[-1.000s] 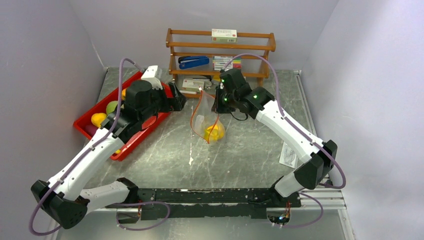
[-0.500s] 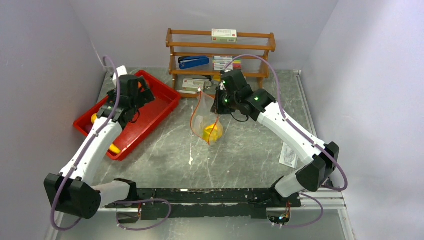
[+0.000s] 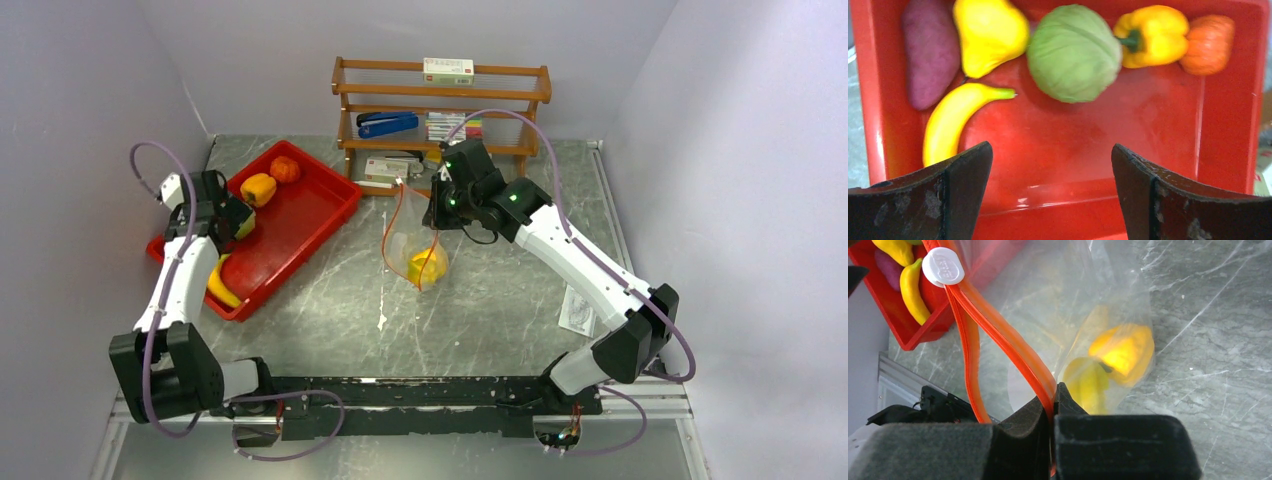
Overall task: Place the food in the zip-top bag and seal the zipper
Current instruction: Pick up the fake vegetable from the bin.
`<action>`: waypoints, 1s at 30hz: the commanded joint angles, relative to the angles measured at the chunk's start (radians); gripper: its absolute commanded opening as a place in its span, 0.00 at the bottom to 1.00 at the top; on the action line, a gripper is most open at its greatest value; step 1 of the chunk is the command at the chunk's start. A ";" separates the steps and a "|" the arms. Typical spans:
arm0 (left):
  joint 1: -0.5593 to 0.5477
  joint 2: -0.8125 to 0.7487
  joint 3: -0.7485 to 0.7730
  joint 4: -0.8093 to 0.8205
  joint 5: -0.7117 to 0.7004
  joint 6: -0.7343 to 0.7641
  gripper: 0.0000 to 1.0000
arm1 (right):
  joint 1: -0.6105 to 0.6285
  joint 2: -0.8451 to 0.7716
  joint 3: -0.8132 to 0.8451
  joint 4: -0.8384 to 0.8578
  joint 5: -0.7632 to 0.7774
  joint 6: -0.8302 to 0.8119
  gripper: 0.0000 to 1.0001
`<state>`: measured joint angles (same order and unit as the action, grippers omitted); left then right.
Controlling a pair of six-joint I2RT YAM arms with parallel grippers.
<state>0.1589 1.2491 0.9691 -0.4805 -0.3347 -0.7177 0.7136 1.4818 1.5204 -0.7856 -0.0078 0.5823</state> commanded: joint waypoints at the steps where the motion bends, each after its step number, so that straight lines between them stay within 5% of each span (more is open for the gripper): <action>1: 0.073 0.015 -0.040 0.000 -0.008 -0.138 0.87 | 0.002 -0.007 0.030 -0.012 0.009 -0.016 0.00; 7: 0.149 0.052 -0.095 -0.041 -0.002 -0.424 0.67 | 0.002 0.003 0.038 -0.008 0.000 -0.010 0.00; 11: 0.145 0.103 -0.063 0.184 0.030 -0.205 0.77 | 0.005 0.004 0.044 -0.013 -0.006 -0.004 0.00; 17: 0.147 0.329 0.200 0.058 0.022 0.060 1.00 | 0.006 -0.001 0.054 -0.030 0.011 -0.009 0.00; 30: 0.162 0.466 0.219 0.122 0.217 0.183 0.99 | 0.008 -0.004 0.069 -0.028 0.008 -0.003 0.00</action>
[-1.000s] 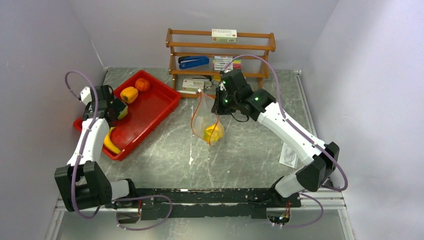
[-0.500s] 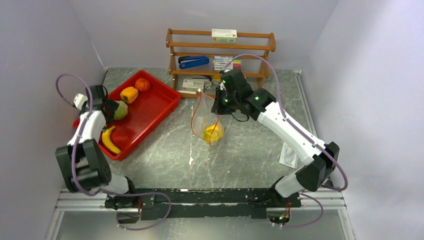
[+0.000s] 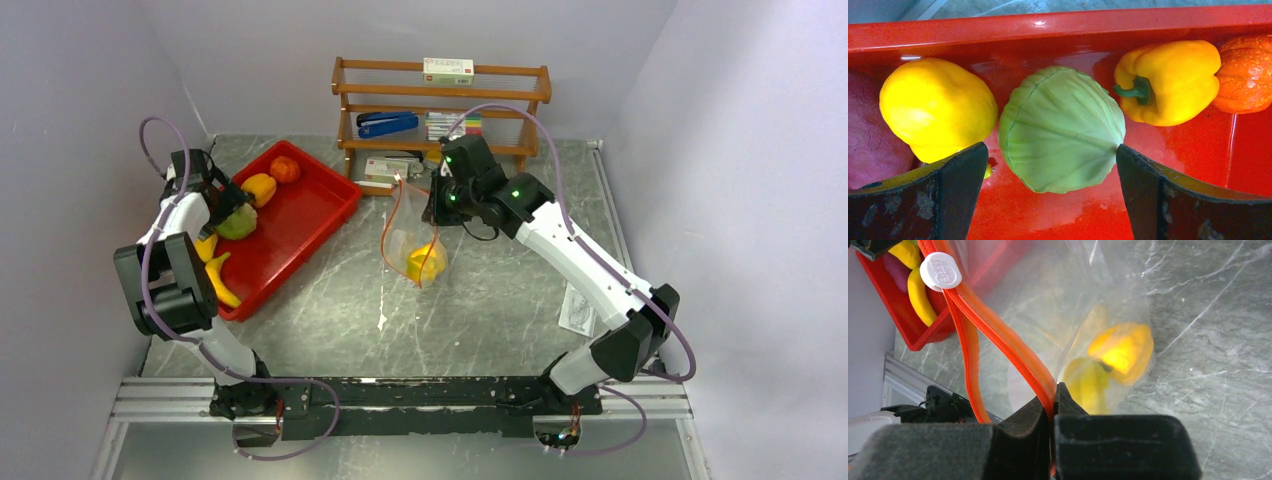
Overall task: Place the food in the zip-top bag and seal the zipper
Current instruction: Pick up the fake vegetable from the bin.
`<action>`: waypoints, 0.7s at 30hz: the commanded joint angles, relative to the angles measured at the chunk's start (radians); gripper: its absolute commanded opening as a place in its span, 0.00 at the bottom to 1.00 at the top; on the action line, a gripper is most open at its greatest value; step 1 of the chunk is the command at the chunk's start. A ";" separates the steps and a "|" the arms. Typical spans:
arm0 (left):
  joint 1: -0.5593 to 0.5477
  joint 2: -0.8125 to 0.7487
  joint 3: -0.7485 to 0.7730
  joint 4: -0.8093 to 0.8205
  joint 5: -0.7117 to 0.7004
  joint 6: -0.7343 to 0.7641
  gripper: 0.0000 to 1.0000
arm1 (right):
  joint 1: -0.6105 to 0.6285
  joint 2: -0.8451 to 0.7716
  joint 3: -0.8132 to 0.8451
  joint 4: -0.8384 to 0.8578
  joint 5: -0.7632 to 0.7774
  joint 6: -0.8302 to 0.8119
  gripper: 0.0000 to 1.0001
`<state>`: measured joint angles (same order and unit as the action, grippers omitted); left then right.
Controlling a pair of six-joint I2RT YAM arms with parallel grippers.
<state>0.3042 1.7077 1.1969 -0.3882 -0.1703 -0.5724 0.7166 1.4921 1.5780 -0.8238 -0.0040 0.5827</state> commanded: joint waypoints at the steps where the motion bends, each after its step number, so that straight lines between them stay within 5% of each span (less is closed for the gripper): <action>1: 0.020 0.024 0.000 0.022 0.058 0.036 0.99 | 0.006 -0.018 0.004 0.013 0.003 -0.003 0.00; 21: 0.015 0.160 0.020 -0.008 0.223 0.067 0.99 | 0.007 -0.106 -0.052 0.046 0.018 0.006 0.00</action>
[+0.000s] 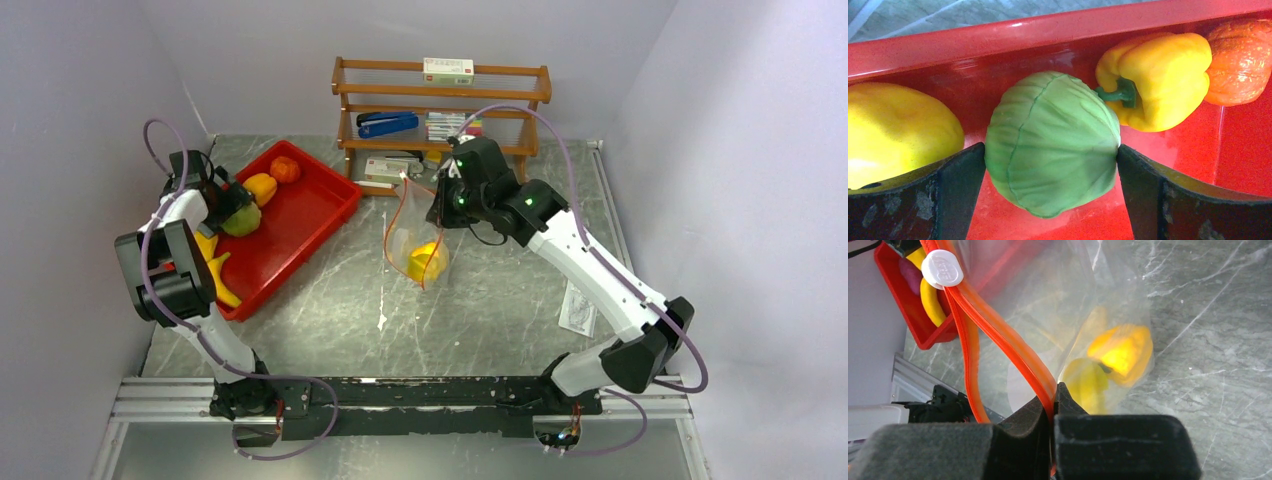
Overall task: Place the food in the zip-top bag and seal the zipper
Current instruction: Pick up the fake vegetable from the bin.
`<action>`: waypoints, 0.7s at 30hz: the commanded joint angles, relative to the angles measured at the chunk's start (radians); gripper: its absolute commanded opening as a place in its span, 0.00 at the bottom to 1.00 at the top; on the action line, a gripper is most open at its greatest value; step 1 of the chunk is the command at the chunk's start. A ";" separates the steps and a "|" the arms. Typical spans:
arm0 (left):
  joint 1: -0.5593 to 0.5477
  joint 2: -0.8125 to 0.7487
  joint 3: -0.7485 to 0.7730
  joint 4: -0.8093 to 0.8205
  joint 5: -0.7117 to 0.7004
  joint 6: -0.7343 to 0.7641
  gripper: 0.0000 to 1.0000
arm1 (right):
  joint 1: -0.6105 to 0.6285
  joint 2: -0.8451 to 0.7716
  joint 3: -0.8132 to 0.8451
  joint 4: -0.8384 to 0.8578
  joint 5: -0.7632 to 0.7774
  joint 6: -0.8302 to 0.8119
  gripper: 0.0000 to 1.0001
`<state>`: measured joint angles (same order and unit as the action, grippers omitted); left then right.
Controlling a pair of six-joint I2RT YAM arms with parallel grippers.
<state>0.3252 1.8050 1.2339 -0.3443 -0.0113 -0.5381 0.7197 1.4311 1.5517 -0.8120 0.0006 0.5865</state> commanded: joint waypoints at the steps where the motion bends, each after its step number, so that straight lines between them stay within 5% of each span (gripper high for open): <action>1: -0.010 0.065 -0.017 -0.050 0.071 0.034 0.99 | 0.003 -0.050 -0.028 0.035 0.016 0.000 0.00; 6: -0.014 0.056 -0.031 -0.027 0.130 0.048 0.98 | 0.004 -0.051 -0.015 0.025 0.015 -0.006 0.00; 13: -0.021 0.017 -0.033 -0.064 0.175 0.061 0.72 | 0.003 -0.057 -0.023 0.034 0.015 -0.007 0.00; 21: -0.037 -0.102 -0.068 -0.094 0.189 0.078 0.70 | 0.005 -0.063 -0.058 0.054 0.017 -0.002 0.00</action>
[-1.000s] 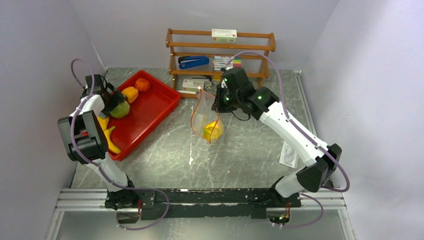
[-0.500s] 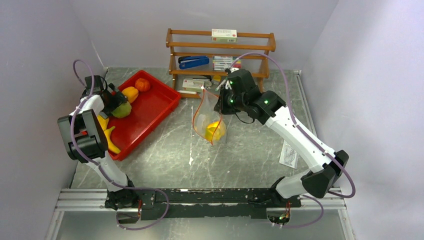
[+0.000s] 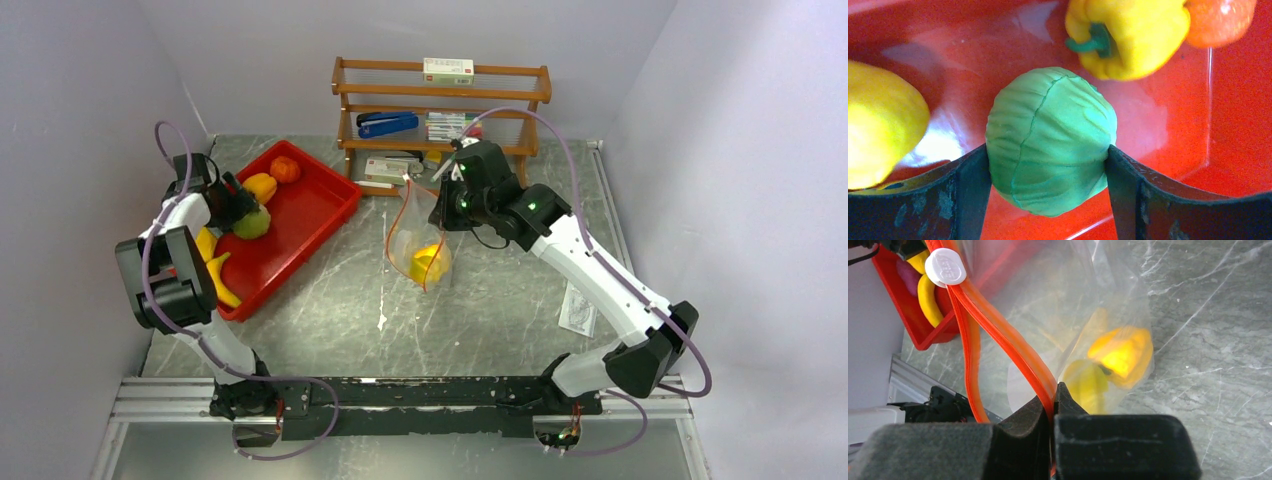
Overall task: Place the food in the zip-top bag and seal the zipper
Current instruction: Pick up the fake vegetable from the bin.
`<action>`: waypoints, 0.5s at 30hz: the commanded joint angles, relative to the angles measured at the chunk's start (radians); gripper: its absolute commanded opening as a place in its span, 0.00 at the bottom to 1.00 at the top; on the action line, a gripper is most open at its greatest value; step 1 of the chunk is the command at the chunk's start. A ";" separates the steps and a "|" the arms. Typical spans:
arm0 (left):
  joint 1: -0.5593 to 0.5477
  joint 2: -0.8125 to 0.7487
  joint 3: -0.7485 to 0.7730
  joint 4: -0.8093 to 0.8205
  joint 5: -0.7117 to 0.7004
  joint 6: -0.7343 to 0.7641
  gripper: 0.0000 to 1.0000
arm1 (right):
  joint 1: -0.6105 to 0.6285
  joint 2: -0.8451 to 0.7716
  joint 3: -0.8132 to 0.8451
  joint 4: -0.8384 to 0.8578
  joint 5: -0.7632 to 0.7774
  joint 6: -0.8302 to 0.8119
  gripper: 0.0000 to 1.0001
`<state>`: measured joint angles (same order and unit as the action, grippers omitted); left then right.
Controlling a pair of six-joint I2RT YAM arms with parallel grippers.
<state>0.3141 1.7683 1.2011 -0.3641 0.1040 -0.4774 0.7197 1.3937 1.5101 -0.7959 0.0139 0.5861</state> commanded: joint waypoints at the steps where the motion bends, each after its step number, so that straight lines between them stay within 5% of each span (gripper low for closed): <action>1: -0.028 -0.083 -0.040 -0.076 0.080 0.020 0.70 | 0.003 -0.024 -0.021 0.042 0.001 -0.002 0.00; 15: -0.070 -0.364 -0.140 -0.043 0.291 0.032 0.68 | 0.003 0.012 -0.061 0.077 -0.019 0.019 0.00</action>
<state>0.2588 1.4860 1.0821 -0.4236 0.2745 -0.4538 0.7197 1.3968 1.4612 -0.7612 0.0071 0.5915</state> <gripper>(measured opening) 0.733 0.005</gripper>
